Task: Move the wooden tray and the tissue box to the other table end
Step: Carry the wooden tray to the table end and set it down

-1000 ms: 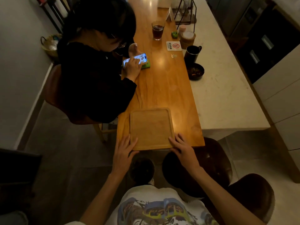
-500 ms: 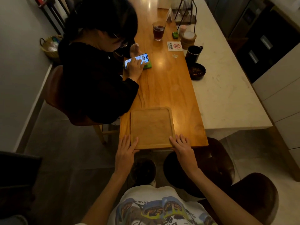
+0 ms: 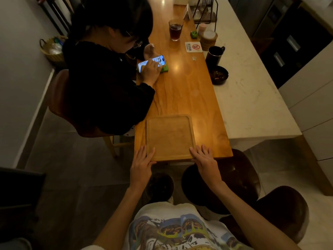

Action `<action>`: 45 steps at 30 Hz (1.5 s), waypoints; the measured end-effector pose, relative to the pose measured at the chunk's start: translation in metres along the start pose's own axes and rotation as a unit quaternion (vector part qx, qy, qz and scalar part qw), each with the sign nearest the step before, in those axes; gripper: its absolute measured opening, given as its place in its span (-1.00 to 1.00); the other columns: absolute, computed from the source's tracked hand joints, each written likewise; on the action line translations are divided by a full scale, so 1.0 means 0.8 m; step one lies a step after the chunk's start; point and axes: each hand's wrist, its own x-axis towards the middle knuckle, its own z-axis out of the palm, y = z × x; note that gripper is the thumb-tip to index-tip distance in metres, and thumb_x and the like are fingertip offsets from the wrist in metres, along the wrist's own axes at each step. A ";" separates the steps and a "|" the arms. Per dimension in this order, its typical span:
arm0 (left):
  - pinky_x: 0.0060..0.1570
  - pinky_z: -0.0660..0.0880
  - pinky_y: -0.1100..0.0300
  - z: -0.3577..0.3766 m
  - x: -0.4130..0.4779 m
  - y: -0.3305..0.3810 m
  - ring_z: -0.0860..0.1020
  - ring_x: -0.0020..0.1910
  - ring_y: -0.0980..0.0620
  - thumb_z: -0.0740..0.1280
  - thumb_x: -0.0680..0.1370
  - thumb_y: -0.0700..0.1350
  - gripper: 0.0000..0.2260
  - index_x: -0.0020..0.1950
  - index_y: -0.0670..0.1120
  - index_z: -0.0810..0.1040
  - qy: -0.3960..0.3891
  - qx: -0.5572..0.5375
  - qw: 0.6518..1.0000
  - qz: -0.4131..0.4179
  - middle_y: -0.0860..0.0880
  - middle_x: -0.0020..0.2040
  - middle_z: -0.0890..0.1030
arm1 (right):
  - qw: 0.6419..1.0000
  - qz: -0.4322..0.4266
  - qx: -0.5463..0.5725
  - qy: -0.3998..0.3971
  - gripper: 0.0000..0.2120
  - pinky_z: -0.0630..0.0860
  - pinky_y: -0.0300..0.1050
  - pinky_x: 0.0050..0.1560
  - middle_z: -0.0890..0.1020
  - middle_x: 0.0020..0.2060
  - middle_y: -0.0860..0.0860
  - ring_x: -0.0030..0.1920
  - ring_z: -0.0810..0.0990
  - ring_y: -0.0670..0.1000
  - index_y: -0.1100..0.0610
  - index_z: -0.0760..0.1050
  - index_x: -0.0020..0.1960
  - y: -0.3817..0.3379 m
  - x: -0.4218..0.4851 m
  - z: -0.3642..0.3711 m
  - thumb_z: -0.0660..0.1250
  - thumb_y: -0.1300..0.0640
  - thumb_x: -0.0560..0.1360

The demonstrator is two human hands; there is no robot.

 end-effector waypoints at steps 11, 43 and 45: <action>0.52 0.07 -0.19 -0.002 0.000 -0.011 0.13 0.56 -0.21 0.41 0.55 -0.09 -0.43 0.54 -0.05 0.33 -0.041 0.021 0.999 0.012 -0.21 0.55 0.25 | 0.997 -0.039 -0.061 -0.012 -0.44 0.43 0.39 0.32 0.59 0.29 0.24 0.31 0.53 0.35 0.16 0.45 0.44 0.004 0.001 -0.003 0.47 0.13 0.47; 0.48 0.09 -0.35 -0.010 0.003 0.001 0.16 0.55 -0.24 0.40 0.55 -0.16 -0.44 0.53 -0.09 0.32 -0.063 0.048 0.997 0.008 -0.25 0.53 0.29 | 0.999 0.019 -0.040 -0.005 -0.51 0.32 0.37 0.42 0.50 0.41 0.20 0.44 0.41 0.29 0.09 0.38 0.50 -0.007 -0.009 0.009 0.31 0.08 0.58; 0.48 0.00 -0.34 -0.007 -0.003 0.007 0.11 0.56 -0.27 0.38 0.57 -0.13 -0.42 0.56 -0.06 0.27 -0.058 0.055 0.997 -0.002 -0.25 0.55 0.24 | 0.999 0.030 -0.041 0.001 -0.46 0.29 0.36 0.44 0.44 0.45 0.20 0.47 0.37 0.28 0.08 0.31 0.54 -0.013 -0.015 0.012 0.29 0.07 0.59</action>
